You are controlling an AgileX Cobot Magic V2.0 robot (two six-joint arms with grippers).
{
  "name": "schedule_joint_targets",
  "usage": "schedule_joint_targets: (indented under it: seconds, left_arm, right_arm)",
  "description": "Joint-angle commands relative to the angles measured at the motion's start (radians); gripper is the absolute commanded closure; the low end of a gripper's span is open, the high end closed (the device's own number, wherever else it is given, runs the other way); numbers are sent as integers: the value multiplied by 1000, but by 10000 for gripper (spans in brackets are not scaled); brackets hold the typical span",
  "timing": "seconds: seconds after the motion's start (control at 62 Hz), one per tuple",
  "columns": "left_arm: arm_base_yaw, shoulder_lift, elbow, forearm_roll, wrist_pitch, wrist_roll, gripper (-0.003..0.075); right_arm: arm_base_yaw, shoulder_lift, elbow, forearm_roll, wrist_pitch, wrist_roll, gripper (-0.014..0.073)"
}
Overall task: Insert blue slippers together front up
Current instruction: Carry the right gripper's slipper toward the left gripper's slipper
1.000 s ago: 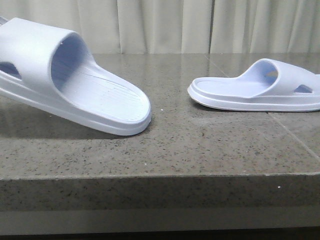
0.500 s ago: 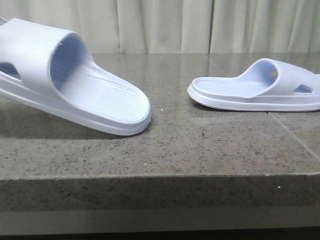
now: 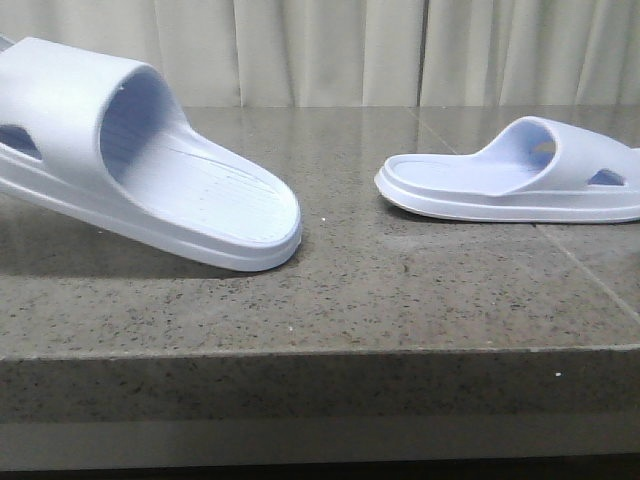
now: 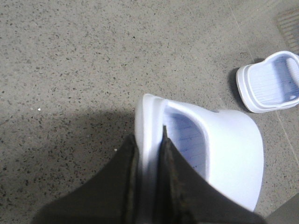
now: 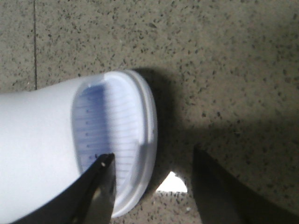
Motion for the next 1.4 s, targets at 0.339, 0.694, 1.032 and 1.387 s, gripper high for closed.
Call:
schedule_joint_targets:
  seconds: [0.339,0.694,1.032,1.387]
  left_arm:
    - [-9,-26,-25,-33,-1,4,741]
    - [-9,-26,-25,-34,-1,4,741]
    - [-48,-26,10,-172,-30,4,741]
    - [-264,65,122,-416,-264,86,741]
  right_arm:
    - [-20,131,-94,189,89,-146,235]
    - [-20,172,-105,249,171,-187,597]
    - [-30,22,-109,276,232,-174,711]
    - [-175,-343,85,376,222,-125,711]
